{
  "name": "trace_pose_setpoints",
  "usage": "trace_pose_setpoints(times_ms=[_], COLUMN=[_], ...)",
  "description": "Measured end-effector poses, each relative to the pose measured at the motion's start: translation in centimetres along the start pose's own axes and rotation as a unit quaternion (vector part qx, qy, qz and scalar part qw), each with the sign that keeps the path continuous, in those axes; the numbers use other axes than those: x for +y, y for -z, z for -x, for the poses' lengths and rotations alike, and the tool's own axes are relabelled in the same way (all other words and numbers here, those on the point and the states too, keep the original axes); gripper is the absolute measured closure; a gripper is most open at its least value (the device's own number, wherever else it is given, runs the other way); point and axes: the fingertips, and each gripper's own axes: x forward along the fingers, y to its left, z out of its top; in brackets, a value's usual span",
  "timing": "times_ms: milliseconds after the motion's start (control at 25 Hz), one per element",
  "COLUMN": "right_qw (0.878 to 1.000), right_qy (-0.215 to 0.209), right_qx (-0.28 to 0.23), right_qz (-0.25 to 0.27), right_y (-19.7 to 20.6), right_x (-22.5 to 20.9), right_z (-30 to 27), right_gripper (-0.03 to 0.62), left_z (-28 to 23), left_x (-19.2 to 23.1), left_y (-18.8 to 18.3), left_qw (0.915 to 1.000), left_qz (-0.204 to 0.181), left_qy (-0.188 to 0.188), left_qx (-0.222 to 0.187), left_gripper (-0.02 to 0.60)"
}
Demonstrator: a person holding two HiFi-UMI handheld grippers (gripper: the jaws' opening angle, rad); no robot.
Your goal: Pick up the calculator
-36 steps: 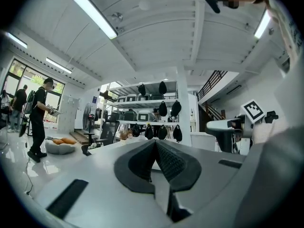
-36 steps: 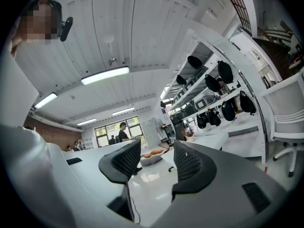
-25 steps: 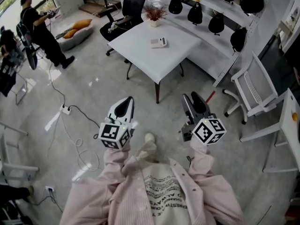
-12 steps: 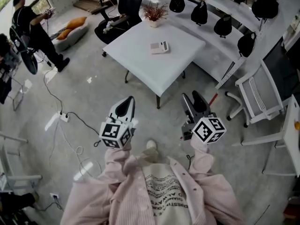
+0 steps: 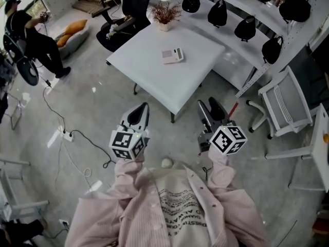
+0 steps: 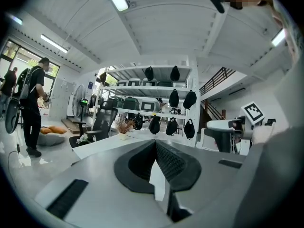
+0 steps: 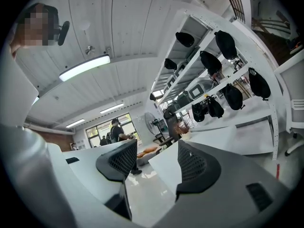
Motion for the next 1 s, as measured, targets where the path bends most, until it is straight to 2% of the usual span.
trace_pose_setpoints(times_ms=[520, 1000], right_qw=[1.000, 0.998], right_qy=[0.009, 0.010], right_qx=[0.019, 0.048], right_qz=[-0.018, -0.042], right_y=[1.2, 1.5], right_x=[-2.9, -7.6], right_z=[-4.9, -15.1], right_gripper=[0.361, 0.361], left_z=[-3.6, -12.0], left_x=[3.5, 9.2], left_y=[1.7, 1.9], left_qw=[0.9995, 0.9980], left_qz=[0.018, 0.043], left_qy=[-0.012, -0.022], left_qx=[0.021, 0.042], left_gripper=[0.580, 0.580])
